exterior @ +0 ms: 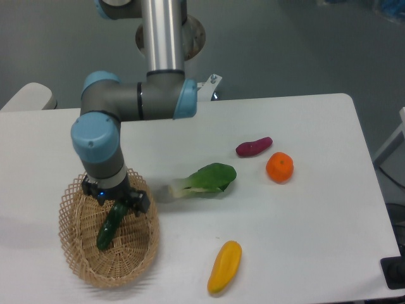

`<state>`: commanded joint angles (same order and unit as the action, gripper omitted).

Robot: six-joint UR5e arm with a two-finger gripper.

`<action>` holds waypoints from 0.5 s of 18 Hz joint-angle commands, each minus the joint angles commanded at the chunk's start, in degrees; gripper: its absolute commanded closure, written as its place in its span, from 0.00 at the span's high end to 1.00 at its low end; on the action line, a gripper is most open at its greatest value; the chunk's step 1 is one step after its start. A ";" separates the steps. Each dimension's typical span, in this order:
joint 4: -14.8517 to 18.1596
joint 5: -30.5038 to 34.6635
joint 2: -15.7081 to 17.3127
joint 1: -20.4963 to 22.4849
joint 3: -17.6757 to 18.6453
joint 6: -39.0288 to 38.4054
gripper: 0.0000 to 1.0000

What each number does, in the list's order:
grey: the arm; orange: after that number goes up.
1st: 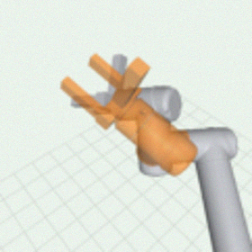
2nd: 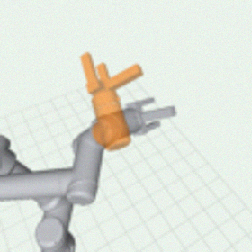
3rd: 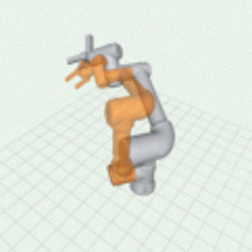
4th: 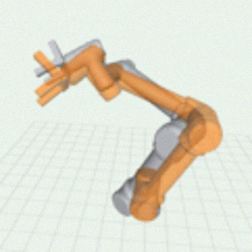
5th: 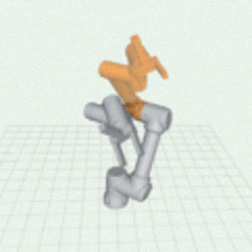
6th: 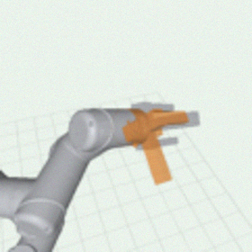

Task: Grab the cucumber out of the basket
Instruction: 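Lower the gripper onto the green cucumber and close on it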

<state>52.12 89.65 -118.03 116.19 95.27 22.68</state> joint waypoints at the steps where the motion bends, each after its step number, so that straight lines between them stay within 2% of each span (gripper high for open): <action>1: -0.53 0.09 -0.44 -0.09 0.00 0.09 1.00; 9: -0.97 1.58 -2.02 -1.32 0.17 0.53 1.00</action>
<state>51.15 91.23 -120.06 114.87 95.45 23.20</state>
